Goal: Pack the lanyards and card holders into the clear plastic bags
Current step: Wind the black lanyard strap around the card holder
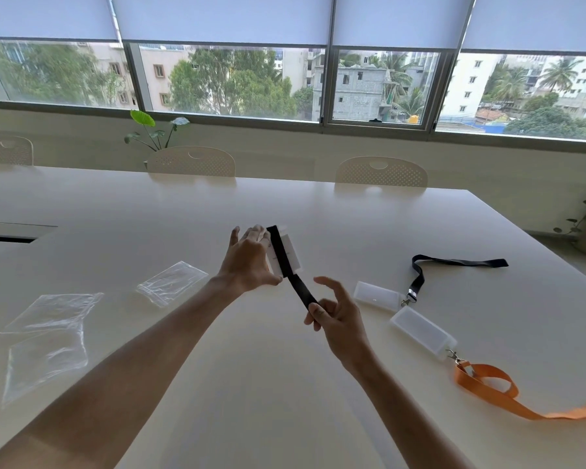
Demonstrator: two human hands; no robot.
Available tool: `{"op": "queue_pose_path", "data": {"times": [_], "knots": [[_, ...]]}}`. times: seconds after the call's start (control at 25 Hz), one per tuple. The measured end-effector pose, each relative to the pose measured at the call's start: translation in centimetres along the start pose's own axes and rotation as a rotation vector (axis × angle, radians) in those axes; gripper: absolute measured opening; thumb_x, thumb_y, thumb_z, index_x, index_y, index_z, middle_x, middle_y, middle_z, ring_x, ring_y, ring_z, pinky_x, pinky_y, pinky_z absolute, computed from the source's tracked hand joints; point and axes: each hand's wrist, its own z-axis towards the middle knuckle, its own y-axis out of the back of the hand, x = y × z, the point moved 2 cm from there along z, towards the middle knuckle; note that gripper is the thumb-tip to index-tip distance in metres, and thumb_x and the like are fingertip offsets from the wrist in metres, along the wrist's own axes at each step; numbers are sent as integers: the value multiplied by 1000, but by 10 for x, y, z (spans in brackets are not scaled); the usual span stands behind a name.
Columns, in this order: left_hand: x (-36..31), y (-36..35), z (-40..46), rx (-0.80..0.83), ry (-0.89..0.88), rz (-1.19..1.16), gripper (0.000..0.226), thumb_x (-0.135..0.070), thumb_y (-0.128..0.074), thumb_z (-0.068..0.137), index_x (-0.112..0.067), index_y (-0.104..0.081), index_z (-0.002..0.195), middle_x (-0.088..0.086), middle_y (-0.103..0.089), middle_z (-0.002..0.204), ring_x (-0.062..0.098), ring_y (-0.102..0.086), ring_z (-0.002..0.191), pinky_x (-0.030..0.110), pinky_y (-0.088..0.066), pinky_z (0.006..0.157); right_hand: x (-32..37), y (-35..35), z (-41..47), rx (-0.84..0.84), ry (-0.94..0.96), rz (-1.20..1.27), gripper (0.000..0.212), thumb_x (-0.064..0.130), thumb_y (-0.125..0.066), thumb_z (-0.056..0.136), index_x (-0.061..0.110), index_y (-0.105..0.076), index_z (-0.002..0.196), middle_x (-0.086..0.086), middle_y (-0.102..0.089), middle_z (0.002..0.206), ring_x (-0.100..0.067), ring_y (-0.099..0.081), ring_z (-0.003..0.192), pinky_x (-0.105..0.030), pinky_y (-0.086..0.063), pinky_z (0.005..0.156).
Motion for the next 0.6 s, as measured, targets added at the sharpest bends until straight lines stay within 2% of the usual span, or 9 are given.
{"op": "queue_pose_path", "data": {"times": [0.16, 0.28, 0.44, 0.6], "knots": [[-10, -13, -17, 115, -112, 94, 105, -61, -74, 57, -4, -39, 139, 15, -37, 148, 22, -29, 139, 45, -9, 116, 24, -5, 5, 42, 21, 38, 29, -4, -56, 88, 21, -71, 86, -3, -65, 55, -11, -47, 47, -17, -40, 52], [-20, -18, -30, 144, -214, 136, 105, -62, -71, 59, -5, -37, 140, 17, -34, 149, 24, -25, 141, 45, -7, 117, 31, -5, 14, 13, 21, 22, 33, -7, -56, 86, 19, -73, 74, -1, -64, 51, -8, -46, 42, -16, -37, 47], [-30, -20, -46, 198, -310, 74, 106, -61, -71, 62, -6, -33, 143, 14, -28, 153, 22, -20, 143, 43, -3, 118, 32, 0, 30, -54, 0, -5, 35, -8, -56, 83, 19, -74, 71, -3, -67, 52, -11, -51, 45, -17, -39, 47], [-38, -12, -61, 138, -349, -15, 104, -59, -73, 62, -6, -36, 143, 15, -29, 153, 24, -21, 143, 34, 3, 116, 25, 2, 37, -169, -70, -9, 28, -4, -57, 84, 17, -73, 76, -4, -69, 55, -6, -58, 48, -16, -41, 49]]}}
